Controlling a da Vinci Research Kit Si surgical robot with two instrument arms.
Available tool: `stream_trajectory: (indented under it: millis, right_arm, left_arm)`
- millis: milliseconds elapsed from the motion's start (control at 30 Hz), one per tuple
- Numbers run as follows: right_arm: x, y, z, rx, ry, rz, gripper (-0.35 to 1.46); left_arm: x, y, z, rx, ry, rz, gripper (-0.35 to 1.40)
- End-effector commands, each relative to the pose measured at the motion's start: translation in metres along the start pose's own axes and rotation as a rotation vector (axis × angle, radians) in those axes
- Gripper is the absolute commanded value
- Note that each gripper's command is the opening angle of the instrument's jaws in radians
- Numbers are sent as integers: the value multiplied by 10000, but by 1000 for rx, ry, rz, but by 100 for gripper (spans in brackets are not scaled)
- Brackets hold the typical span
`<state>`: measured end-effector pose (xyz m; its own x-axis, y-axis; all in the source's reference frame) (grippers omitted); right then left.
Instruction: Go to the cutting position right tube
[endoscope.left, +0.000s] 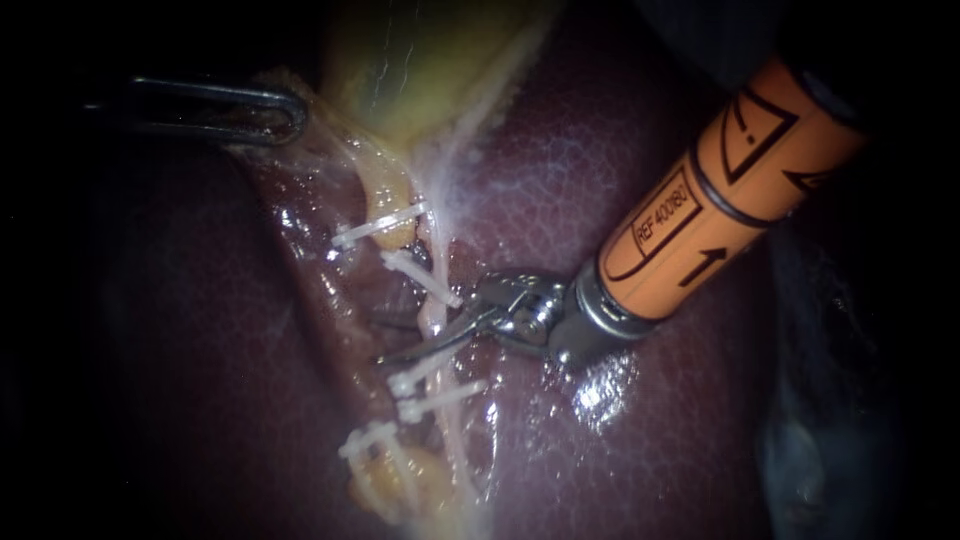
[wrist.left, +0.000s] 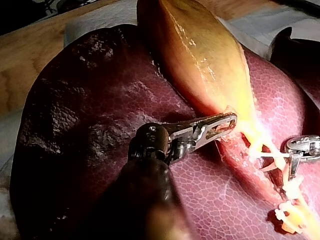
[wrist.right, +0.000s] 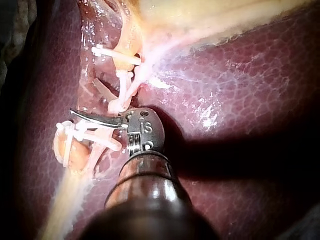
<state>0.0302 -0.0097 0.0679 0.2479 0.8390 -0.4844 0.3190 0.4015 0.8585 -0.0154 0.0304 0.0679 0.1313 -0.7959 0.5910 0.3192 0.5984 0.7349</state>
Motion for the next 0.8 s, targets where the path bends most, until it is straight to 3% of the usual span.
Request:
stream_trajectory:
  millis: [33,200,400,800]
  right_arm:
    - [5,-4,-2,11,5,-13,105]
    - [22,-25,-8,52,33,-57,98]
    - [32,-39,-5,116,75,-54,95]
    - [38,-47,4,170,140,-60,90]
  left_arm:
    - [0,0,0,1,0,0,-35]
    - [0,1,0,1,0,0,-35]
    - [1,2,0,1,0,1,-35]
    - [1,2,0,1,0,1,-35]
